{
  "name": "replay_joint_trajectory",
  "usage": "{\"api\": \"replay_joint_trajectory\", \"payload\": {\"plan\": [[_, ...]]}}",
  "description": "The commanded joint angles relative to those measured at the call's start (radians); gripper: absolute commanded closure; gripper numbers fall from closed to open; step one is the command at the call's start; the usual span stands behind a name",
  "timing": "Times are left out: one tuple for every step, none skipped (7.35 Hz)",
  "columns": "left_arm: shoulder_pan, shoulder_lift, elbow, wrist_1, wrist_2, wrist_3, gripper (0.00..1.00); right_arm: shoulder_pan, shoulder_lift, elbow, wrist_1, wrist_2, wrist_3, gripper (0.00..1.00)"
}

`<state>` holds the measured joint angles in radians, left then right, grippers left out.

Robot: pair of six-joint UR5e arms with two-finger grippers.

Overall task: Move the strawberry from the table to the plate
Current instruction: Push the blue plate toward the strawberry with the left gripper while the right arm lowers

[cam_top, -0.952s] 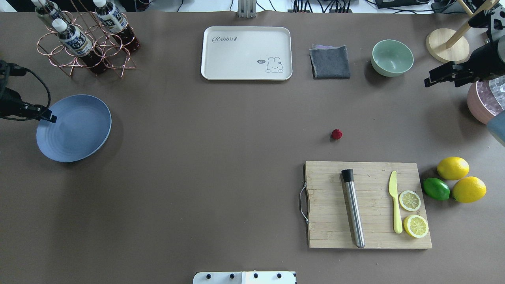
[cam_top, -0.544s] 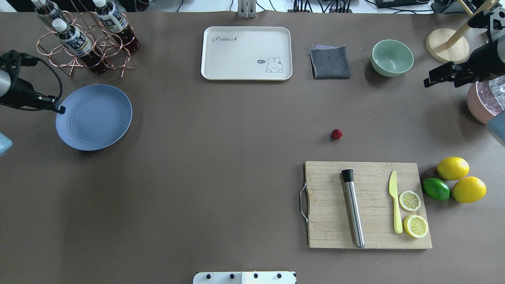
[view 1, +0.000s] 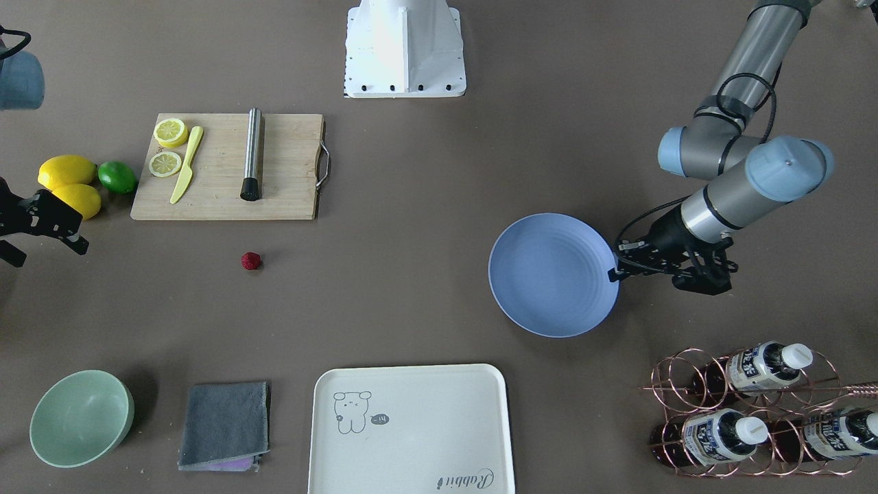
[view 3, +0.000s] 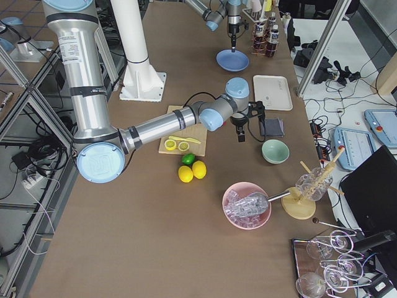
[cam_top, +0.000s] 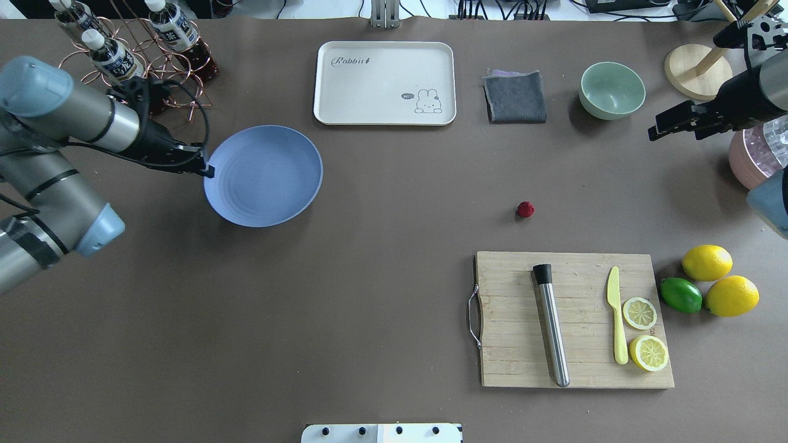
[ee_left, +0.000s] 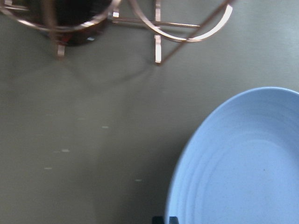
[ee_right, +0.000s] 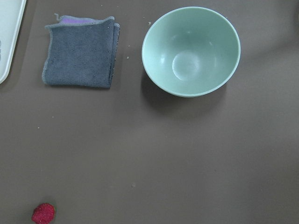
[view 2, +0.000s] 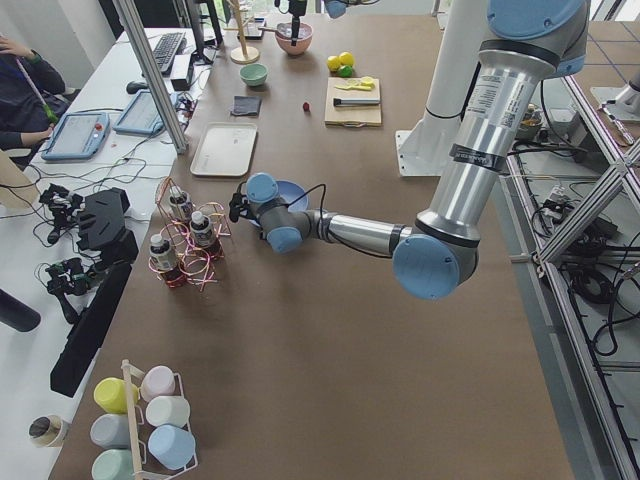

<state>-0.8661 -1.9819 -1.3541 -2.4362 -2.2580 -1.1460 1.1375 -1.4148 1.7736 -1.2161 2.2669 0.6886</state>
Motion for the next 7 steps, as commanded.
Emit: {"api": "replay_joint_trajectory", "payload": {"plan": [[0.149,-0.105,-0.004,0.005,0.137,-0.127,1.00,-0.016,0.011,0.000,-0.003,0.002,0.017,0.03],[0.191,-0.133,-0.003,0.005,0.173,-0.171,1.00,-0.022,0.013,-0.002,-0.003,0.002,0.017,0.03],[0.217,-0.165,-0.002,0.009,0.210,-0.205,1.00,-0.024,0.013,-0.002,-0.003,0.003,0.017,0.03],[0.231,-0.176,-0.002,0.009,0.236,-0.225,1.00,-0.027,0.013,-0.002,-0.003,0.002,0.017,0.03],[0.234,-0.175,-0.002,0.009,0.239,-0.225,1.00,-0.033,0.023,-0.008,-0.005,0.002,0.017,0.03],[0.234,-0.172,-0.002,0.011,0.254,-0.227,0.94,-0.047,0.025,-0.008,-0.005,-0.003,0.020,0.03],[0.234,-0.170,0.000,0.009,0.280,-0.222,0.04,-0.054,0.027,-0.005,-0.005,-0.003,0.026,0.03]]}}
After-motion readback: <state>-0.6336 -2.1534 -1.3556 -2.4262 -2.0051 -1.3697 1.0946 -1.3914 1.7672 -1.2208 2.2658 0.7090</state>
